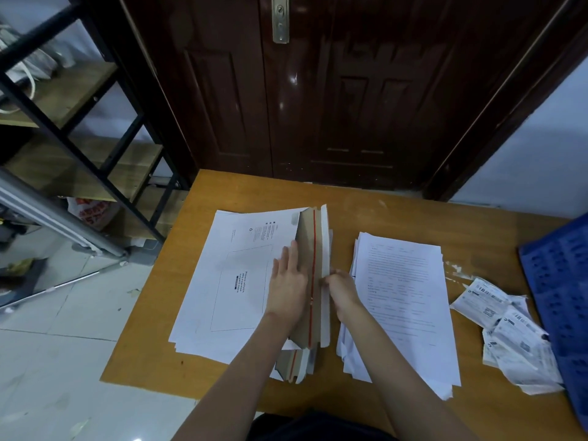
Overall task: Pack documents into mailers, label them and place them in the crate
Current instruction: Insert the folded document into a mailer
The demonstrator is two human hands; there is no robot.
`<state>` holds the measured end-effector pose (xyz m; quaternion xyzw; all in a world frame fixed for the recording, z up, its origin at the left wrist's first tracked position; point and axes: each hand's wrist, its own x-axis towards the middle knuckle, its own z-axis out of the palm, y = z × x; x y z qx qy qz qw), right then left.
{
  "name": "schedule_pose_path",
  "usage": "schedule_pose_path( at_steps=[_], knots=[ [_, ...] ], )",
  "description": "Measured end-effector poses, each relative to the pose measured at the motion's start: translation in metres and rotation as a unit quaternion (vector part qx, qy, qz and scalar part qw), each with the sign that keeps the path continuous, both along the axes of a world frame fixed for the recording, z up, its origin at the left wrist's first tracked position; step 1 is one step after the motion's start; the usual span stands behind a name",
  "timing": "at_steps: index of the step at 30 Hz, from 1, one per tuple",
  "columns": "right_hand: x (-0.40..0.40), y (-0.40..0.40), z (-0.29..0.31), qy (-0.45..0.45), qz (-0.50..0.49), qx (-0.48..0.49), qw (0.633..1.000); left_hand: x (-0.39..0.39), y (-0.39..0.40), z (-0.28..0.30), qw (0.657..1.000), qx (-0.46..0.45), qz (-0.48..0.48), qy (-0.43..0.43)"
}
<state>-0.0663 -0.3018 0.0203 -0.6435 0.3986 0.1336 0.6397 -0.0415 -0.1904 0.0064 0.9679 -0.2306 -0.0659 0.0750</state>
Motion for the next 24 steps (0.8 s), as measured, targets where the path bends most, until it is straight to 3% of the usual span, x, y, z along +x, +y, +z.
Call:
schedule_pose_path(
  at_steps=[4, 7, 10, 11, 13, 15, 17, 18, 20, 24],
  knots=[
    [0.006, -0.006, 0.000, 0.010, -0.001, -0.040, 0.999, 0.001, 0.004, -0.003, 0.997, 0.065, 0.028, 0.007],
    [0.004, -0.006, -0.003, 0.043, 0.013, -0.075, 0.996, -0.003, 0.006, -0.005, 0.997, 0.066, 0.027, 0.031],
    [-0.004, 0.002, -0.010, 0.041, 0.068, -0.203, 0.976, -0.003, 0.007, 0.003, 0.999, 0.032, 0.027, 0.012],
    [-0.008, 0.007, -0.009, 0.033, 0.111, -0.281, 0.953, -0.001, 0.008, 0.007, 0.999, 0.015, 0.029, 0.001],
    [-0.011, 0.018, -0.008, -0.007, 0.196, -0.483, 0.853, 0.000, 0.008, 0.014, 0.999, -0.008, 0.033, -0.017],
    [-0.007, 0.030, -0.007, -0.097, 0.243, -0.559, 0.787, 0.001, 0.008, 0.018, 0.998, -0.035, 0.042, -0.037],
    [-0.001, 0.040, -0.001, -0.130, 0.318, -0.465, 0.816, 0.003, 0.009, 0.021, 0.994, -0.081, 0.051, -0.049],
    [0.002, 0.044, 0.004, -0.109, 0.361, -0.390, 0.840, 0.003, 0.013, 0.022, 0.993, -0.089, 0.048, -0.054],
    [0.007, 0.046, 0.007, -0.056, 0.444, -0.287, 0.847, 0.003, 0.020, 0.025, 0.992, -0.095, 0.048, -0.065],
    [0.010, 0.054, 0.004, -0.012, 0.453, -0.204, 0.867, -0.005, 0.027, 0.030, 0.986, -0.132, 0.060, -0.082]
  ],
)
